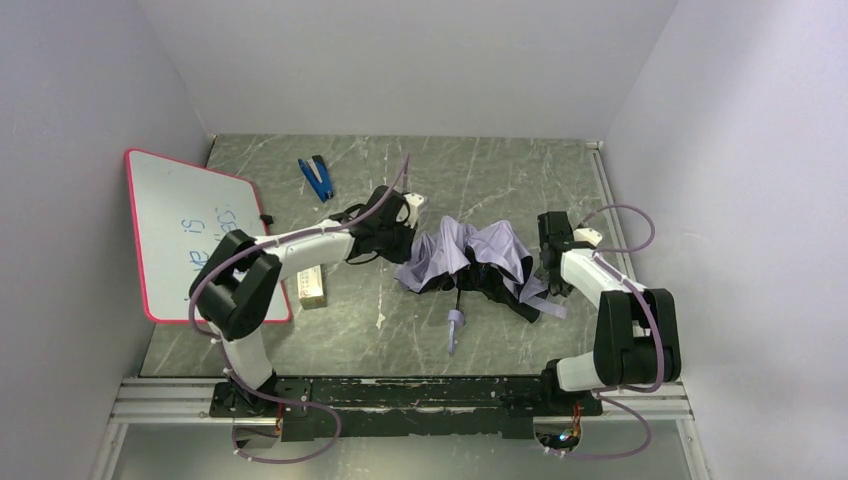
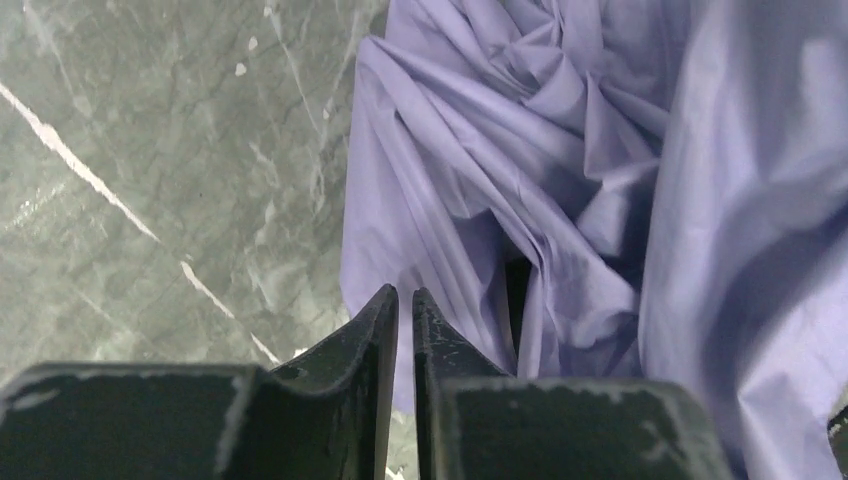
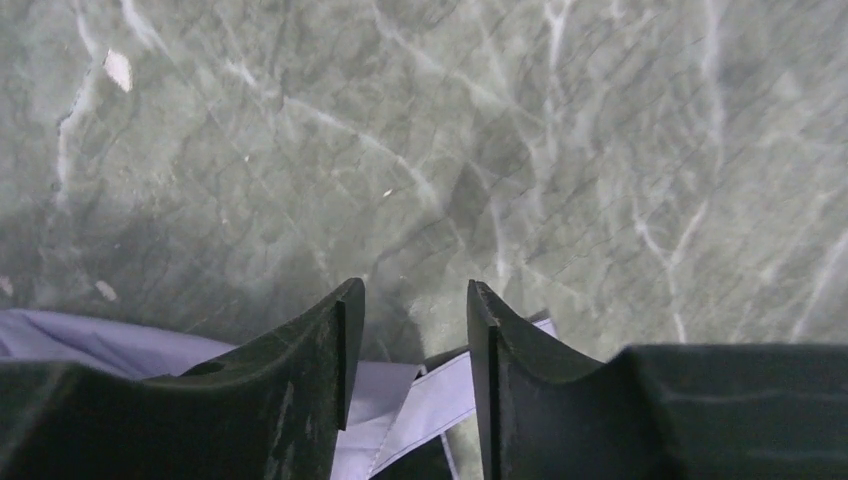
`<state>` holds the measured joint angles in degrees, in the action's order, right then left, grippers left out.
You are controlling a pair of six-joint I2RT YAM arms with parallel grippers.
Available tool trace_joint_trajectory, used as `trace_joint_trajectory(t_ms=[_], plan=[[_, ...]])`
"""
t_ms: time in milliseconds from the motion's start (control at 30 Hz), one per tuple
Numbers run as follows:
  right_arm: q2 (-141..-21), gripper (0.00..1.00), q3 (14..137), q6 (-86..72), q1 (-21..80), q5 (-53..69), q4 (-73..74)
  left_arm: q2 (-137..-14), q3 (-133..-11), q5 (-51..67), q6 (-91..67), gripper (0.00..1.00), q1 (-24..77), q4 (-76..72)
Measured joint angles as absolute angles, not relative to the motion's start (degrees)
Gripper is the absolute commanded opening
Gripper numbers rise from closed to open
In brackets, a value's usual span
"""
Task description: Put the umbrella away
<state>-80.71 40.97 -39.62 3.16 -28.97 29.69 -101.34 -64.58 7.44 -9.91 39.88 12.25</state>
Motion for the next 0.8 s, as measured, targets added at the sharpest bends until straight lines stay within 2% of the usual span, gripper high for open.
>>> trace_joint_trajectory(t_ms=[233, 433, 733, 800], plan=[[-76.6, 0.35, 38.39, -38.72, 3.16, -19.31, 27.4, -107.85, -69.95, 7.42, -10.39, 0.1, 41.65, 11.9], [-74.0, 0.32, 36.51, -37.91, 4.89, -6.92, 23.9, -114.37, -76.09, 7.84, -10.26, 0.1, 45.28, 11.79], [-74.78, 0.32, 35.07, -39.64, 17.04, 4.49, 20.45, -120.6, -86.87, 9.45, -5.65, 0.13, 45.56, 13.67], [-74.89, 0.33, 34.96, -40.69, 19.73, 6.28, 19.44, -121.38, -88.99, 9.45, -4.54, 0.17, 45.54, 14.22]])
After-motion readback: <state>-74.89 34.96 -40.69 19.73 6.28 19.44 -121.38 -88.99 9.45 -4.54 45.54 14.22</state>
